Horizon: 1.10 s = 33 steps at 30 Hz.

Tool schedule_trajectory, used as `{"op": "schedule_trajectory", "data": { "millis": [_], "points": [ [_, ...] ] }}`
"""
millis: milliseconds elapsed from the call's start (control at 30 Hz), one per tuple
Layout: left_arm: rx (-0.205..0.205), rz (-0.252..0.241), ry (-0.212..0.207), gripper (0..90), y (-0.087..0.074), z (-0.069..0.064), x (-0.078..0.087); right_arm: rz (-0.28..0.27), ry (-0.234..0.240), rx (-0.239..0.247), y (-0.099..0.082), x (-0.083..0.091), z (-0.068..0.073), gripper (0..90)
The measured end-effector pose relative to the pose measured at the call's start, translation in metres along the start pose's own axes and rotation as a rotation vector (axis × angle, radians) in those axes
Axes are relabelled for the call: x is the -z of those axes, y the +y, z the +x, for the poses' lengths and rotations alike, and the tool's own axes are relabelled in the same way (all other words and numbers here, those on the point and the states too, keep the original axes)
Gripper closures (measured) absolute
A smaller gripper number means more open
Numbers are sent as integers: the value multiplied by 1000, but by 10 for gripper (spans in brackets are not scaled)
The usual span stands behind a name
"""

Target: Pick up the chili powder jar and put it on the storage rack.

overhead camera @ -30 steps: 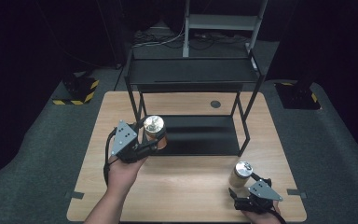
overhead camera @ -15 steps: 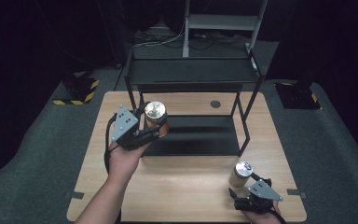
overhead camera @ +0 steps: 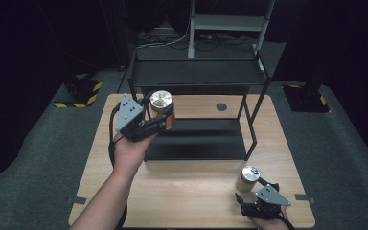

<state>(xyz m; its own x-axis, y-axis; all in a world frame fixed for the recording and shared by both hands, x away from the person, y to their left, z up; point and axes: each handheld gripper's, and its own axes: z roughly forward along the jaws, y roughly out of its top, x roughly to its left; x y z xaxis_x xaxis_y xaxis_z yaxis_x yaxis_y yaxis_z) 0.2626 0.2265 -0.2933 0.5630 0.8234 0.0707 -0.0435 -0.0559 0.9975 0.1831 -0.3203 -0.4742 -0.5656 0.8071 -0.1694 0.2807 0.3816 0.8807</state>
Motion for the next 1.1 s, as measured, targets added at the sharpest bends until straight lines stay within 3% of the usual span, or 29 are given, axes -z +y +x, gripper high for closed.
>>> {"op": "schedule_trajectory", "data": {
  "millis": [1100],
  "points": [
    [-21, -65, 56, 341, 49, 9, -34, -5, 3, 6, -1, 1, 0, 1]
  ]
}}
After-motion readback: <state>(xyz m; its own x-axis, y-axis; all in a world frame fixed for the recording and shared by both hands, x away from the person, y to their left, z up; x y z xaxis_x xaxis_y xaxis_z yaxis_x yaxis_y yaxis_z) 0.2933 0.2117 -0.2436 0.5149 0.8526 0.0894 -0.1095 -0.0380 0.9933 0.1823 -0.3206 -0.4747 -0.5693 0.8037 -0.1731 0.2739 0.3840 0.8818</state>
